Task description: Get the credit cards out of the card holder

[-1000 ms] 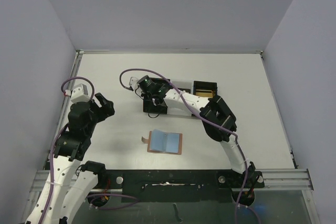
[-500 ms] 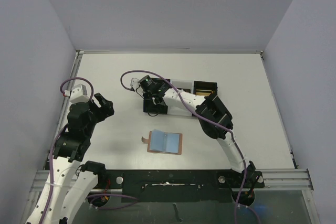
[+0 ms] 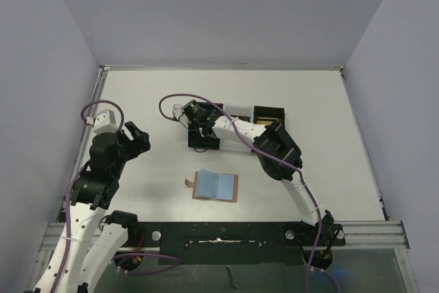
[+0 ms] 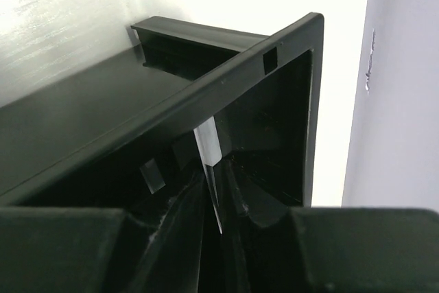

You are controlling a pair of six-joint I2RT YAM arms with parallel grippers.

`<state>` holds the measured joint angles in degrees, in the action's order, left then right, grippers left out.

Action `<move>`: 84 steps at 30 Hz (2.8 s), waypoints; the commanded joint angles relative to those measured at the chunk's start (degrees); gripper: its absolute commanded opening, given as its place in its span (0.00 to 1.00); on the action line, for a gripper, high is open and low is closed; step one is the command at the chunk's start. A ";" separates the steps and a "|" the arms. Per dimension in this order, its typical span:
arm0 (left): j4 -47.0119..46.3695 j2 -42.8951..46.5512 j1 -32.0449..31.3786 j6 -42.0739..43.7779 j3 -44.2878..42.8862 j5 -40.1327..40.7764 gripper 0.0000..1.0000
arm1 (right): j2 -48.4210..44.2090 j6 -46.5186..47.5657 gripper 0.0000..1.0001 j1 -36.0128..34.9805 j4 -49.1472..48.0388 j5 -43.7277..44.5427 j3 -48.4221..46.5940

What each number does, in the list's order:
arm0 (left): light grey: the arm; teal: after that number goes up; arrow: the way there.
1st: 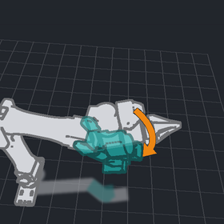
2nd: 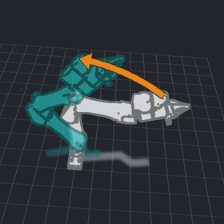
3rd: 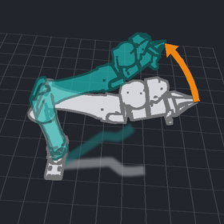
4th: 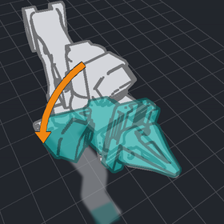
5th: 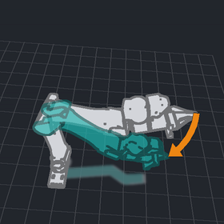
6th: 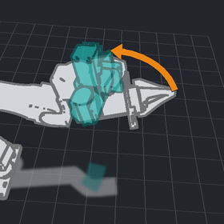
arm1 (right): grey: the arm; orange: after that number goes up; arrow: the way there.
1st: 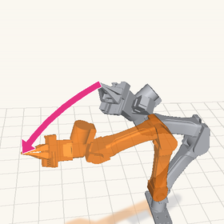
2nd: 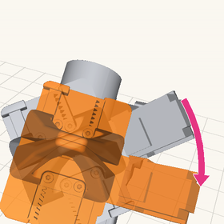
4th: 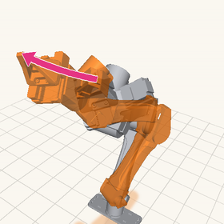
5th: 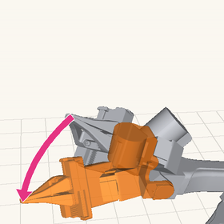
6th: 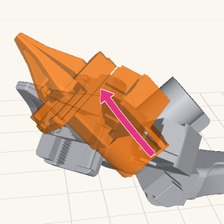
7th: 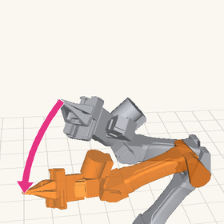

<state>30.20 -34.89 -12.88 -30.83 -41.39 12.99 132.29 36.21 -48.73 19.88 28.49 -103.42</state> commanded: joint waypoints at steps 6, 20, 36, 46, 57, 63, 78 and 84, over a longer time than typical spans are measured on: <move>-2.51 0.03 0.50 0.64 -0.42 -1.22 0.73 | -1.53 -0.69 0.24 0.32 1.23 0.16 -1.20; -2.86 -0.24 0.60 0.85 -0.22 -2.03 0.73 | -3.93 -4.30 0.51 1.18 2.77 -4.29 -0.83; -3.30 -0.70 0.64 1.20 -0.07 -3.11 0.73 | -6.99 -11.62 0.63 3.17 3.15 -10.35 -1.09; -3.21 -0.69 0.70 1.21 -0.10 -3.07 0.73 | -10.78 -23.70 0.54 4.80 1.65 -18.64 -1.60; -3.58 -1.45 0.77 1.71 0.11 -4.44 0.73 | -24.41 -42.45 0.52 6.52 -7.31 -24.02 10.83; -5.88 -2.11 0.88 2.77 1.11 -8.17 0.73 | -36.77 -52.78 0.55 8.39 -11.05 -26.19 22.95; -15.86 -11.26 -2.15 6.57 3.24 -38.85 0.68 | -62.31 -82.37 0.61 9.07 -29.55 -30.25 64.33; -15.23 -15.29 -11.84 2.97 3.43 -33.38 0.67 | -67.21 -89.03 0.59 6.87 -32.16 -30.38 73.55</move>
<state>19.07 -48.66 -19.57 -25.87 -37.65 -20.60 68.77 -45.65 -40.01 -3.62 -1.10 -33.43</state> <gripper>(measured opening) 0.676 0.599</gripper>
